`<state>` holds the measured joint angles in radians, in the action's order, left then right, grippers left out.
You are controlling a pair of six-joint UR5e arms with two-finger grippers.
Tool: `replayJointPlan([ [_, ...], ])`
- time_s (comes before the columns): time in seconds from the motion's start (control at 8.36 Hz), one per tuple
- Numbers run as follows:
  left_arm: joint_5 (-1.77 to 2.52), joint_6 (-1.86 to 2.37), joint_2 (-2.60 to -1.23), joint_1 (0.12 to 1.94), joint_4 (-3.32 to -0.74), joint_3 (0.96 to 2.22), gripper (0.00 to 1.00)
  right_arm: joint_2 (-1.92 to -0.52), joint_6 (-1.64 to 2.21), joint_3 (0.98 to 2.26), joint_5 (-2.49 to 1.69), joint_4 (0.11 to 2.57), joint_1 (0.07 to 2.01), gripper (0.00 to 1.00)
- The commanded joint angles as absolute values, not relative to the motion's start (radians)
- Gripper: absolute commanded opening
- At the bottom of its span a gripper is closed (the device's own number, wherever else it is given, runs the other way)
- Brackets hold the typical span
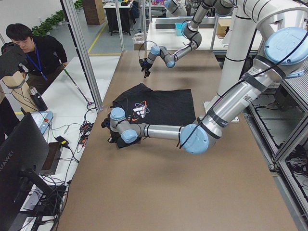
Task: Fold clothes
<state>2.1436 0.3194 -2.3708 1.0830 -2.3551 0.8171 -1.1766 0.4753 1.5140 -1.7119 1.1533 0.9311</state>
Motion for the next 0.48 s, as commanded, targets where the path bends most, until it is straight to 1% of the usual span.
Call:
replayJointPlan([
  [0.0,2.114,0.322,-2.376,1.066,-2.347,0.780,0.65,-1.177,0.476,1.514,-1.712,1.154,0.931,0.95],
  [0.36,2.103,0.322,-2.375,1.052,-2.347,0.772,0.60,-1.177,0.476,1.513,-1.712,1.154,0.931,0.95],
])
